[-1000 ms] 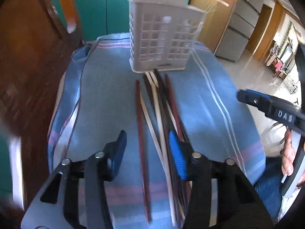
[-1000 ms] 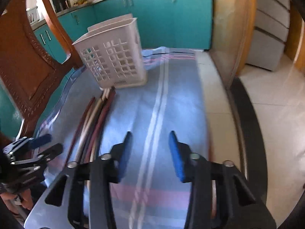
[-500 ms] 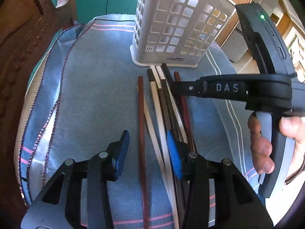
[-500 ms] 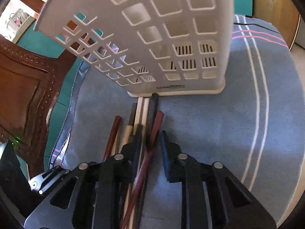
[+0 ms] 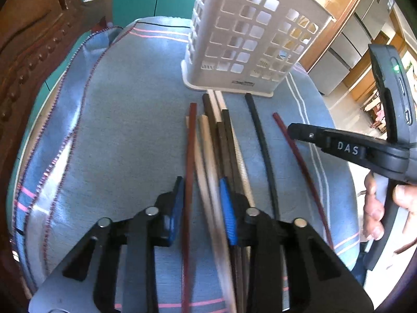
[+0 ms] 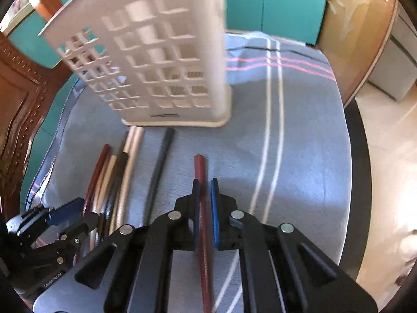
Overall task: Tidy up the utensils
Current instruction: 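Lower both tools toward the chopstick pile in front of the white holder, then close the right tool on a red-brown chopstick while the left tool hovers over another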
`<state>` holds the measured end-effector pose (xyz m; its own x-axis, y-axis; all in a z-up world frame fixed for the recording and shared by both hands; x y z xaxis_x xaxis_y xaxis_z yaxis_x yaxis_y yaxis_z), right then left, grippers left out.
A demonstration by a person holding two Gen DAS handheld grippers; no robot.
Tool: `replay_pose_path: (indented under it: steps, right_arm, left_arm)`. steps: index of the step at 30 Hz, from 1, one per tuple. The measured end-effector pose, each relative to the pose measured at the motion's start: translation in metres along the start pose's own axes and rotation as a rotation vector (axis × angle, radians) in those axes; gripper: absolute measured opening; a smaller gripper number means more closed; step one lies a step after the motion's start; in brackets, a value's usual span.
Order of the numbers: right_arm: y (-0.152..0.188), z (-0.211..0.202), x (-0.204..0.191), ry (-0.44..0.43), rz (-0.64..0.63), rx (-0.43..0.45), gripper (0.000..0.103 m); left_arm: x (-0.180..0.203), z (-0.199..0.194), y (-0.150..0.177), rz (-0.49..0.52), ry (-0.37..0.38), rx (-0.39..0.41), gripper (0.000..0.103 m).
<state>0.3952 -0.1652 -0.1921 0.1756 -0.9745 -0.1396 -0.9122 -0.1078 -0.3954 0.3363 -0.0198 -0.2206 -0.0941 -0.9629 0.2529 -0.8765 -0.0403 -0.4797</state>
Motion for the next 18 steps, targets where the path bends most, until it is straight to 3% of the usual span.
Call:
replay_pose_path:
  steps: [6, 13, 18]
  right_arm:
    - [0.002, -0.005, 0.029, 0.021, 0.017, 0.007, 0.017]
    - [-0.004, -0.004, 0.04, 0.018, 0.041, 0.004, 0.03]
    - [-0.005, -0.003, 0.041, 0.014, 0.048, 0.002, 0.034]
  left_arm:
    - [0.024, 0.012, 0.0, 0.03, 0.016, -0.001, 0.027]
    - [0.027, 0.017, -0.003, -0.004, 0.076, -0.009, 0.028]
    - [0.036, 0.022, -0.006, 0.006, 0.093, -0.008, 0.037]
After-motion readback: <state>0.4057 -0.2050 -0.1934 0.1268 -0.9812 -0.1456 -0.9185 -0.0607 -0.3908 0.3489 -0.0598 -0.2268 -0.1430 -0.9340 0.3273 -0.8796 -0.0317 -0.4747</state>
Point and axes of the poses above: each gripper's, at about its wrist camera, not at the fingertips, and z roughly the way its jaws point, x to its right, y to its underside, the point moved 8 cm from there along z, roughly the way its jaws point, and after that the axes turned 1 degree about z, right-handed, at the moved point
